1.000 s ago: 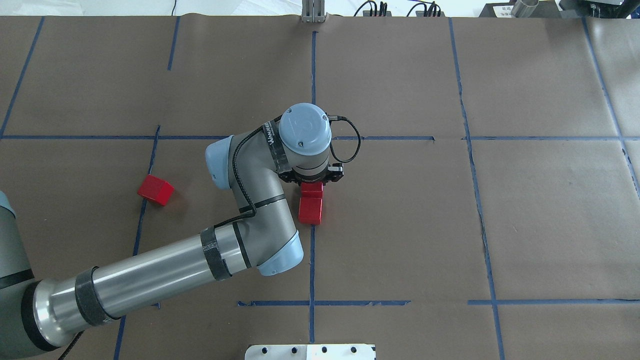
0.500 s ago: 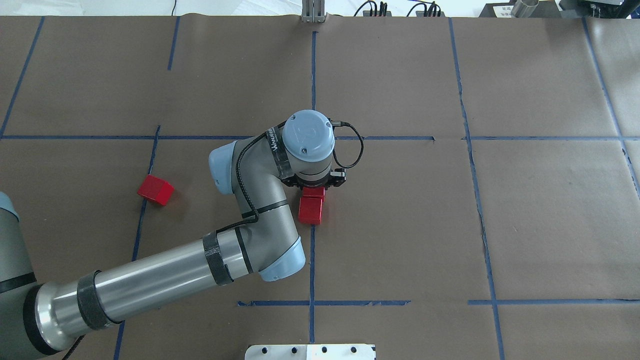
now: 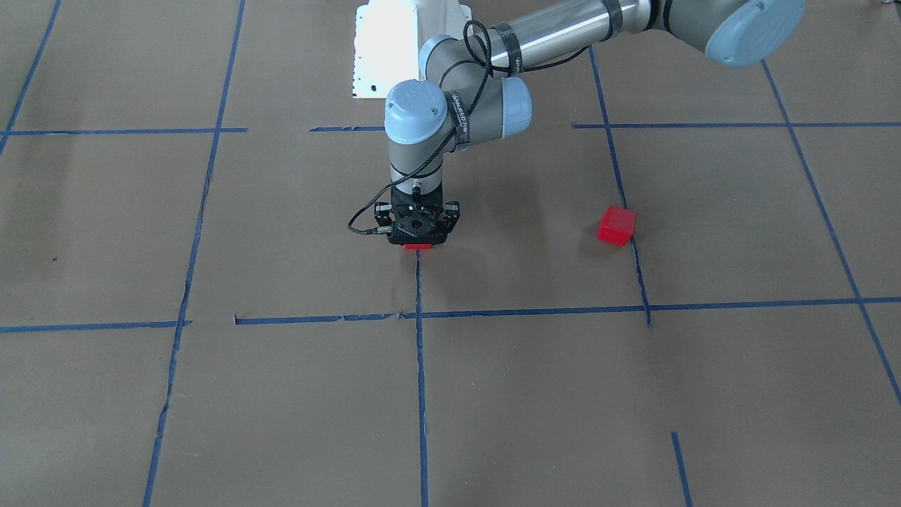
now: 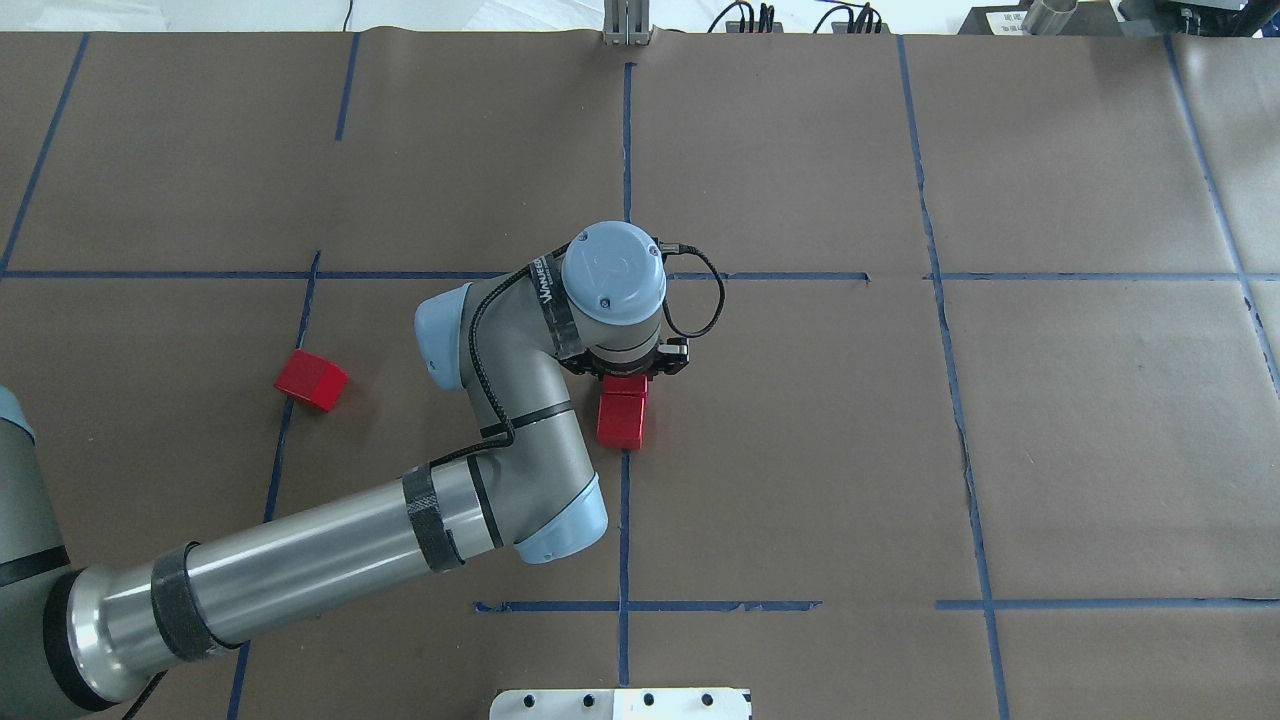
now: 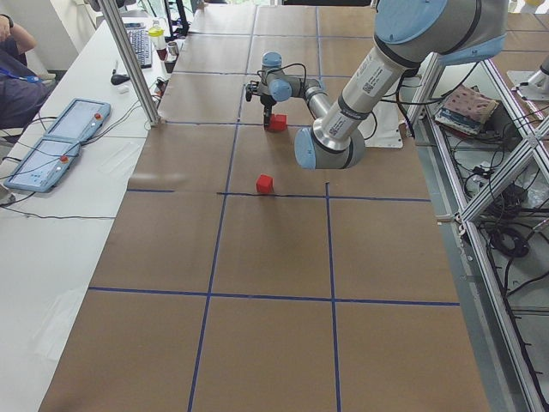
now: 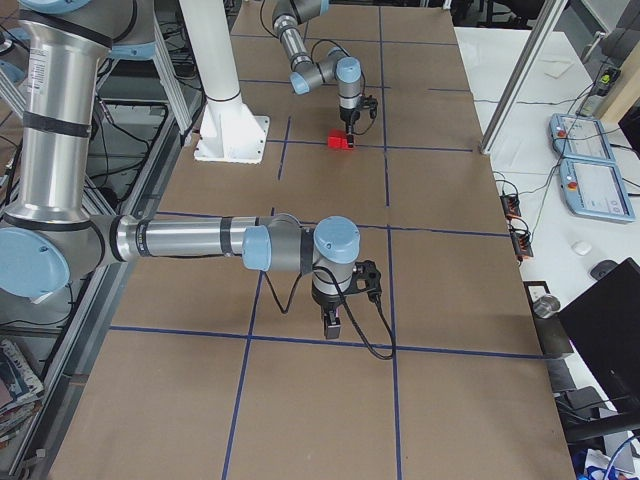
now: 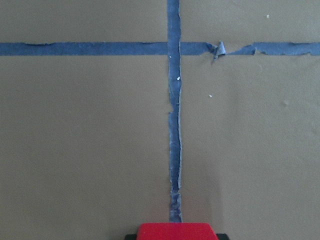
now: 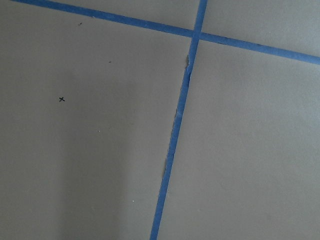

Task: Form red blocks into L shape at center
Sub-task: 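Lower the cube just beyond the placed cube, farther from the robot, then open the left gripper and lift it away from the cubes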

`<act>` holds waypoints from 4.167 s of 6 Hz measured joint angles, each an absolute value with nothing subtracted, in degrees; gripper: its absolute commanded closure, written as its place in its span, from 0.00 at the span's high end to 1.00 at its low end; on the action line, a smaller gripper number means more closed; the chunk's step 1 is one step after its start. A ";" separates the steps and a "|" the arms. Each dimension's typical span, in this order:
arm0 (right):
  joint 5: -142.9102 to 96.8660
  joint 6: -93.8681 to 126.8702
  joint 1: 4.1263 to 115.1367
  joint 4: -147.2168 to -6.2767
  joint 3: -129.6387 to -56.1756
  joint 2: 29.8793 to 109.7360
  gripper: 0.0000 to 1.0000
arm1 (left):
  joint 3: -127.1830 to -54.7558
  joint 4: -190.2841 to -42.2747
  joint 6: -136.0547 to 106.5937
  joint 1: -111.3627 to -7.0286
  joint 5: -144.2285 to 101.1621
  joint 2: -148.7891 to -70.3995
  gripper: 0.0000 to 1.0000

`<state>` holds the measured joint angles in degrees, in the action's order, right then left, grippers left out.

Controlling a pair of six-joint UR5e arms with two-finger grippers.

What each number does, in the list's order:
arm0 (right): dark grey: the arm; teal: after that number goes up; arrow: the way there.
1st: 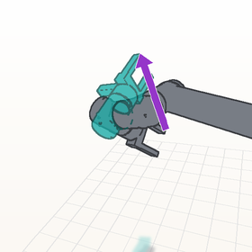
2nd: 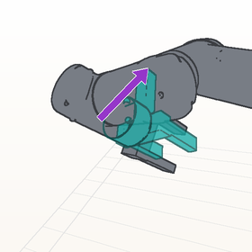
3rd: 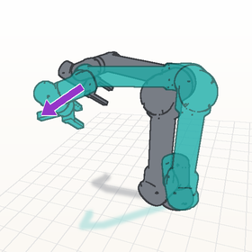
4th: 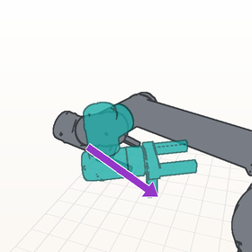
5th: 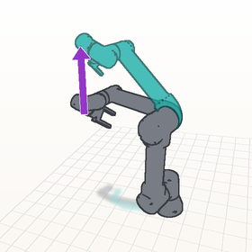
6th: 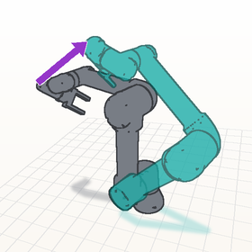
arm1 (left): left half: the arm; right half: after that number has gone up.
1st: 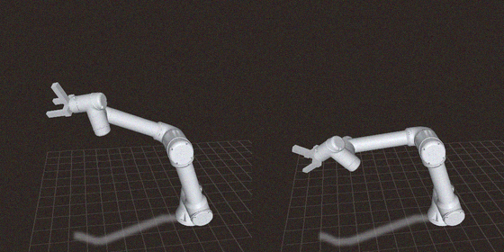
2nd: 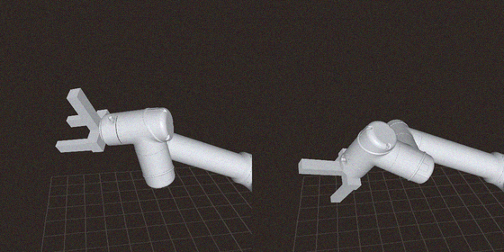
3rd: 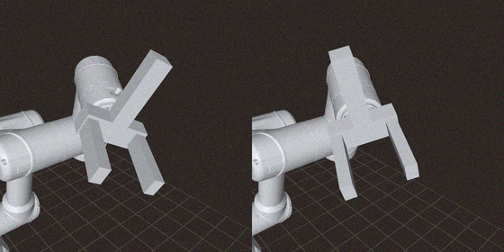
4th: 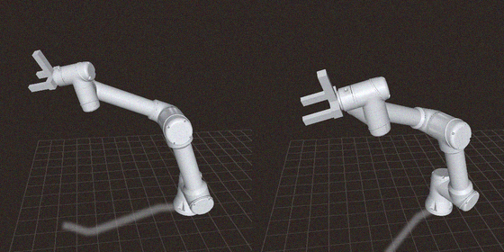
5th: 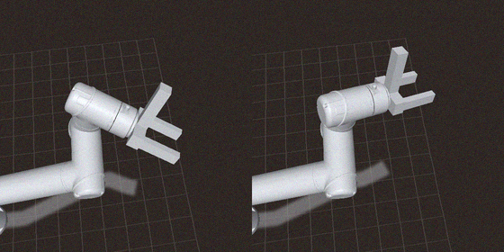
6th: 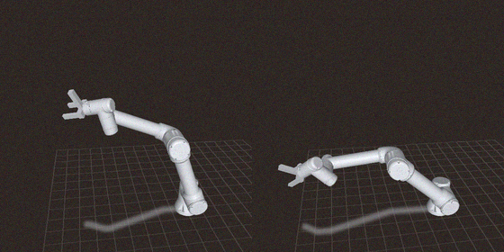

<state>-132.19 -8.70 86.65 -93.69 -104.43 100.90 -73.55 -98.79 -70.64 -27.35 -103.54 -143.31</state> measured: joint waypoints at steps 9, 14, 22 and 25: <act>-132.15 -8.70 86.64 -93.69 -104.42 100.90 1.00 | -73.91 -98.90 -69.87 -27.34 -103.77 -142.96 0.41; -132.10 -8.70 86.63 -93.69 -104.41 100.90 1.00 | -73.91 -98.96 -69.87 -27.33 -104.03 -142.91 0.97; -132.19 -8.75 86.66 -93.69 -104.56 100.81 1.00 | -81.88 -93.75 -62.93 -32.87 -109.48 -141.82 1.00; -132.19 -9.08 86.66 -93.68 -104.77 100.81 1.00 | -93.96 -91.69 -54.89 -43.82 -122.27 -129.80 1.00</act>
<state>-132.19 -9.08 86.66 -93.68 -104.77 100.81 -93.96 -91.69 -54.89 -43.82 -122.27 -129.80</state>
